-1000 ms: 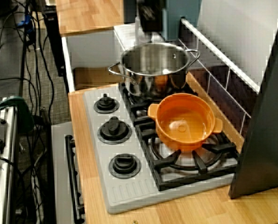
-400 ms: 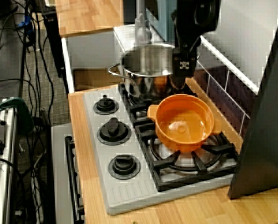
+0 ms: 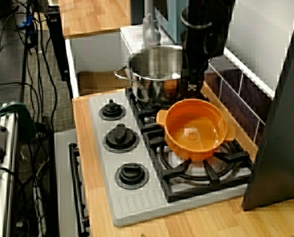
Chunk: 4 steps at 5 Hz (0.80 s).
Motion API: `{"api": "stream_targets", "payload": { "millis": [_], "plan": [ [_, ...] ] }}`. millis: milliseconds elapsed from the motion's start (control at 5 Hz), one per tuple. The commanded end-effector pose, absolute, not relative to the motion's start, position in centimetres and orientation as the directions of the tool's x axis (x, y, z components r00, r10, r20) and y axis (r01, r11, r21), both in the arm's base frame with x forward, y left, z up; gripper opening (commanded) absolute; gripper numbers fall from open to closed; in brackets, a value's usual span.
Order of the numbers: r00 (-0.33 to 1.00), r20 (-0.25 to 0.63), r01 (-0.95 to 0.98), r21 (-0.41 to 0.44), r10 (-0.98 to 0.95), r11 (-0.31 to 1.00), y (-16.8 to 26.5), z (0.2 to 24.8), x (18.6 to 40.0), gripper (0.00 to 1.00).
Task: Lift pot from stove
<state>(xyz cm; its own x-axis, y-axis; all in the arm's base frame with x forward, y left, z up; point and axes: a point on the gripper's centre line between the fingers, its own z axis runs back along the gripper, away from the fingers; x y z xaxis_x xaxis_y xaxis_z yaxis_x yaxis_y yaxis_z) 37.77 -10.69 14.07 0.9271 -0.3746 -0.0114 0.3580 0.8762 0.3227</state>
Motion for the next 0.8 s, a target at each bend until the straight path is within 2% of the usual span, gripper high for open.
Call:
{"api": "stream_targets", "payload": {
  "millis": [0,600],
  "plan": [
    [0.936,0.096,0.282,0.371,-0.339,0.885,-9.79,12.79,37.74,1.0],
    [0.939,0.074,0.287,0.367,-0.336,0.885,-9.11,11.9,37.87,1.0]
  ]
}}
